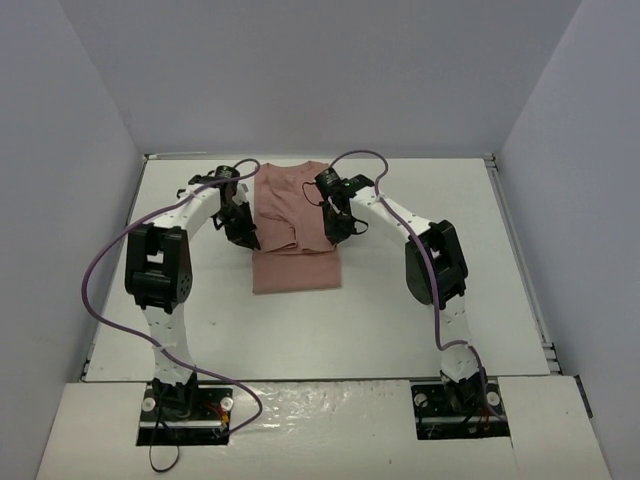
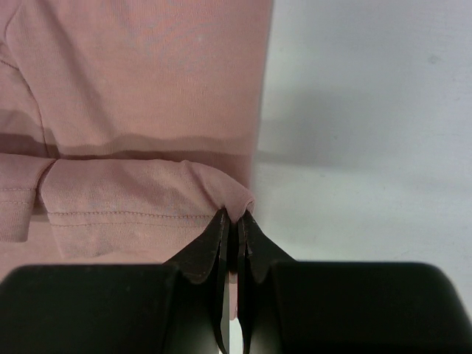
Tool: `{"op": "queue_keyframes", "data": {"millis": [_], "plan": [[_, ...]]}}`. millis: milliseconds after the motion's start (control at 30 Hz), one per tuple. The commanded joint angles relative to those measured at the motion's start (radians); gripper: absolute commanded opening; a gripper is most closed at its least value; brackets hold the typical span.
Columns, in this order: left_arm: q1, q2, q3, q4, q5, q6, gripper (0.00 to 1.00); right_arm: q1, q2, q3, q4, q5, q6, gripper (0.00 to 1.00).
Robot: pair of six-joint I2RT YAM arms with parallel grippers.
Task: Fold and stack the t-shirts
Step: Fold the folded rectangular tshirt in 1/3 of the way
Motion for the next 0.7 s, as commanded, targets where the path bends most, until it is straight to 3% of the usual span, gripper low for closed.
{"op": "queue_keyframes", "data": {"millis": [0, 300, 533, 667], "plan": [[0.033, -0.011, 0.059, 0.0, -0.055, 0.024, 0.01, -0.038, 0.002, 0.055, -0.057, 0.076, -0.026, 0.0], [0.036, 0.0, 0.075, 0.006, -0.055, 0.02, 0.01, -0.051, 0.014, 0.087, -0.056, 0.078, -0.02, 0.0], [0.046, 0.02, 0.077, 0.026, -0.053, 0.005, 0.01, -0.057, 0.05, 0.14, -0.057, 0.07, -0.018, 0.06], [0.05, 0.036, 0.097, 0.028, -0.055, 0.001, 0.06, -0.062, 0.077, 0.157, -0.057, 0.06, -0.016, 0.07]]}}
